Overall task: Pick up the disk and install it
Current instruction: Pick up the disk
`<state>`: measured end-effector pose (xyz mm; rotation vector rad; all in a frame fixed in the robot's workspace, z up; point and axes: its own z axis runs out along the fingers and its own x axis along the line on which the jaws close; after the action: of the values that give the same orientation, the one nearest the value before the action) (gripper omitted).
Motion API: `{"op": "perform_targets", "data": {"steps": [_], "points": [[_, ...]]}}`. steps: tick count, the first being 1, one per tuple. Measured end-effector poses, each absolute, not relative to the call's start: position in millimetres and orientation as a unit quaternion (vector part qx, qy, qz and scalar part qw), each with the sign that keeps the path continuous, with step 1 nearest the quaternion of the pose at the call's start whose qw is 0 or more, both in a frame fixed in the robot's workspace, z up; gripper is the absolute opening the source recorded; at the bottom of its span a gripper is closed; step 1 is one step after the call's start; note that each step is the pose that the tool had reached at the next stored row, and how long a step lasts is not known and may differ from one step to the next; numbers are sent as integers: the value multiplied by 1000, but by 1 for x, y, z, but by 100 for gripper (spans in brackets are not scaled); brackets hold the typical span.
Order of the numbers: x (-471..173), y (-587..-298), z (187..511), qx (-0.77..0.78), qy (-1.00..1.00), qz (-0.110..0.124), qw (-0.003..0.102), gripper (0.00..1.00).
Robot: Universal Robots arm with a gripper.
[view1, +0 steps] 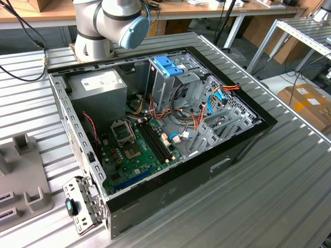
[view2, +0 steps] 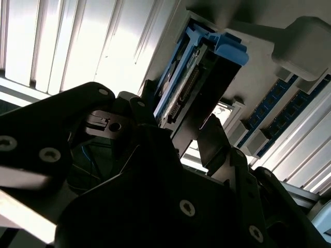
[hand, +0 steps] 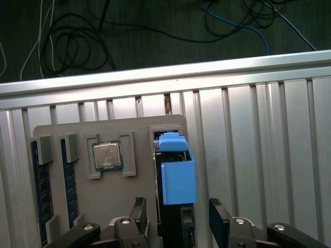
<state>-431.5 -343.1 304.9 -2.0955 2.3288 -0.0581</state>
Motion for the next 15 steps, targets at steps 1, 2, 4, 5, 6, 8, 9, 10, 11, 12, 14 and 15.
{"op": "perform_targets", "data": {"steps": [1,2,4,5,6,8,9,10,11,12,14,15], "points": [[-431,-343,305,-669,743,-19,4,60],[-431,-343,305,-669,743,-19,4,60],[-431,-343,305,-669,743,-19,4,60],[-431,-343,305,-669,743,-19,4,59],[-431,-343,305,-669,743,-19,4,52],[-431,-343,305,-669,743,-19,4,45],[-431,-343,305,-669,743,-19,4,40],[-431,-343,305,-669,743,-19,4,36],[-431,-343,305,-669,743,-19,4,36],[-431,-343,305,-669,743,-19,4,36],[-431,-343,305,-669,743,-19,4,36],[-431,-343,305,-669,743,-19,4,36]]}}
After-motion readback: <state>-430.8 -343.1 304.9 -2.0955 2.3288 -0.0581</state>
